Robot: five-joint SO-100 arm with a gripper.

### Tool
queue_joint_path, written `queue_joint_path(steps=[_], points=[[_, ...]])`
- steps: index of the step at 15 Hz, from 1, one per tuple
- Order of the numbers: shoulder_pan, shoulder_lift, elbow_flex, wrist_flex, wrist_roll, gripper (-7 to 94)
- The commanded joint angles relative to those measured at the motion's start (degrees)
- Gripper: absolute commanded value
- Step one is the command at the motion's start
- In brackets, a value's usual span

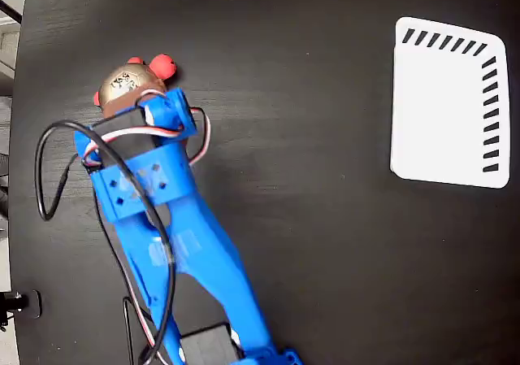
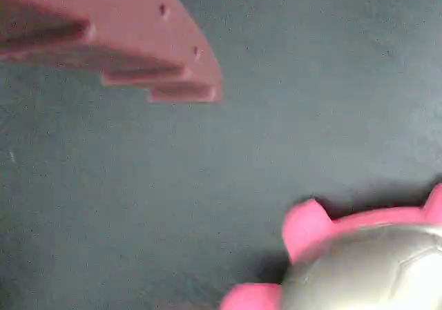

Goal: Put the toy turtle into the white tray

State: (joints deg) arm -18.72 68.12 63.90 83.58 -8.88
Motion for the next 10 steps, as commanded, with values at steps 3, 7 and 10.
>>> queue_joint_path(steps=[3,7,10], points=[[-0.97,-1.58,-5.62,-0.44,-2.46,58],[-2.9,-7.21,-9.05,-1.85,-3.6,65],[-3.87,-11.69,-13.54,-3.43,-5.19,67]])
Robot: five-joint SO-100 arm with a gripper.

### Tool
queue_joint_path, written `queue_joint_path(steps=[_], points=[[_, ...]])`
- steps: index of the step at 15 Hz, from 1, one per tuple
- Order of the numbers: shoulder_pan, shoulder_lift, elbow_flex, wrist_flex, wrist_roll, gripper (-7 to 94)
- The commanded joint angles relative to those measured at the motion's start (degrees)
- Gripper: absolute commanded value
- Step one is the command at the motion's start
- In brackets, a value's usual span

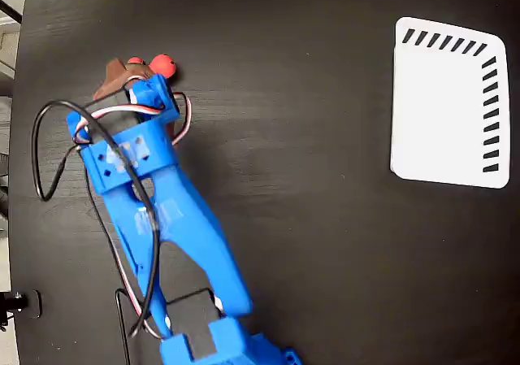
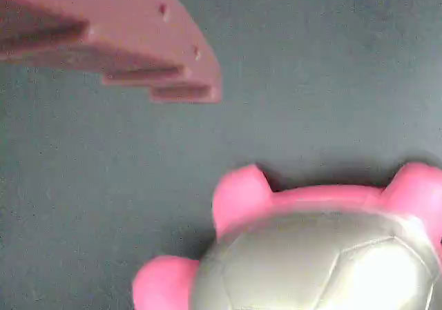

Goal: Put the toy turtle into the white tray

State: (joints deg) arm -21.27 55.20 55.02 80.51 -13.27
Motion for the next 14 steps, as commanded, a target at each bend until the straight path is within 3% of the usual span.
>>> queue_joint_path(steps=[1,14], points=[[-1.41,-0.18,-6.15,-0.97,-1.32,67],[-2.02,-14.24,-18.02,-0.18,-5.19,67]])
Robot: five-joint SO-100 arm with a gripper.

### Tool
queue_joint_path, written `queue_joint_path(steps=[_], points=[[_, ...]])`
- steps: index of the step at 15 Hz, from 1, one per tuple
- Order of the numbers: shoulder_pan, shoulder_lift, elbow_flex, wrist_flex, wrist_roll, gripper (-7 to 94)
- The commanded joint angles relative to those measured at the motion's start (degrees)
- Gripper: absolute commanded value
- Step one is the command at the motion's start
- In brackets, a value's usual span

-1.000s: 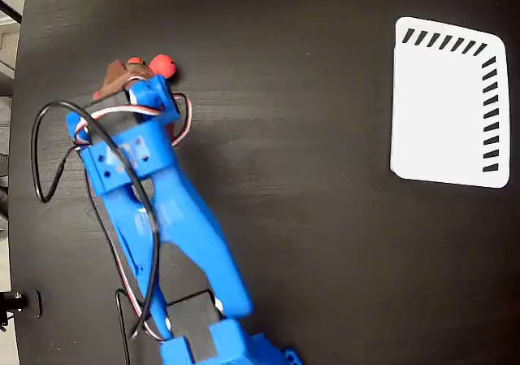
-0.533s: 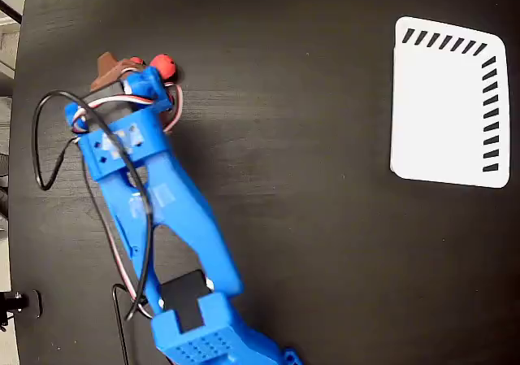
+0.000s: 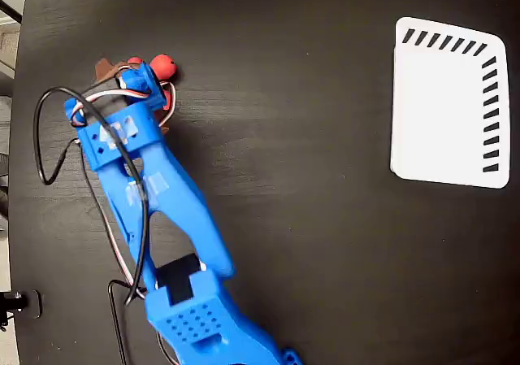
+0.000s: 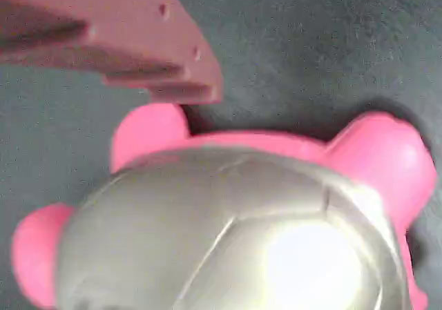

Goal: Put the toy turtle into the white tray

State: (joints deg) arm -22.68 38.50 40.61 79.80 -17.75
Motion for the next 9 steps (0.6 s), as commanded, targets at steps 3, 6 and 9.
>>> queue_joint_path(steps=[3,6,9], points=[[-0.62,-0.62,-9.05,3.43,-1.14,66],[-0.62,-2.2,-11.78,4.92,-1.32,56],[-0.44,-2.29,-12.04,4.92,-0.79,33]])
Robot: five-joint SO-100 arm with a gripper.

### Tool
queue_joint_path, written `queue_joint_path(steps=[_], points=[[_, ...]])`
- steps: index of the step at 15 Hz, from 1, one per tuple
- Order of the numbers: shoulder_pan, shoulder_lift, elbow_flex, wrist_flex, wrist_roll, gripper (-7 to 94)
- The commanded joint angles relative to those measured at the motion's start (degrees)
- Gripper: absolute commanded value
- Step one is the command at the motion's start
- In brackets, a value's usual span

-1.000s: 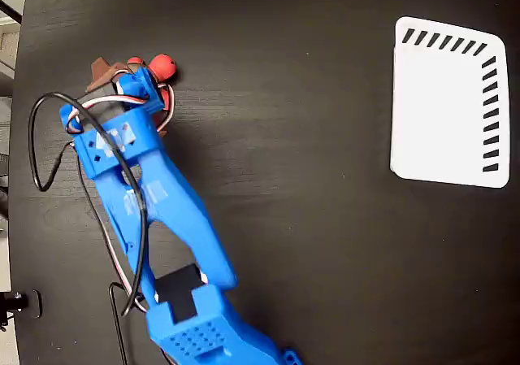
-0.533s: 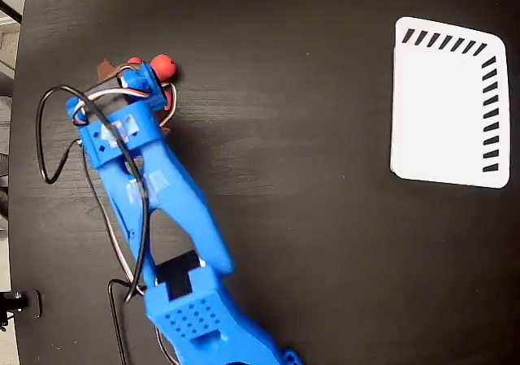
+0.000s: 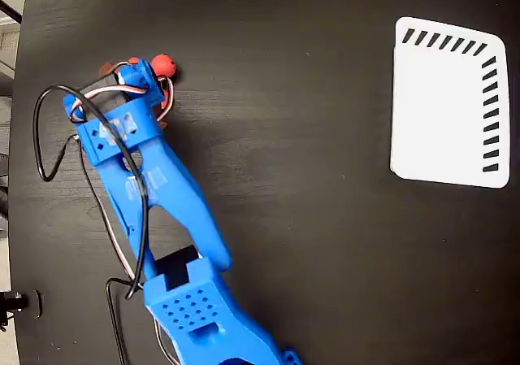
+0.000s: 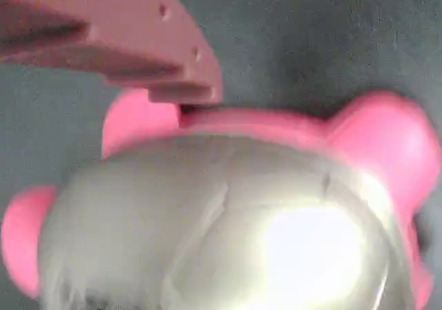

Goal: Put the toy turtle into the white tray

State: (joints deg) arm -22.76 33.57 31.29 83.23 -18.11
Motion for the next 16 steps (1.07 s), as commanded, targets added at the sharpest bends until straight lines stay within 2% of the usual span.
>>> queue_joint_path(steps=[1,3,4,8,13,16], points=[[-0.26,2.46,-3.08,1.49,0.0,23],[0.09,2.11,-3.87,1.76,1.14,5],[0.18,2.02,-3.96,1.85,1.41,0],[0.7,2.2,-3.96,2.2,2.64,0],[1.67,11.25,-3.78,10.11,6.77,0],[2.72,22.24,4.13,13.36,8.79,0]])
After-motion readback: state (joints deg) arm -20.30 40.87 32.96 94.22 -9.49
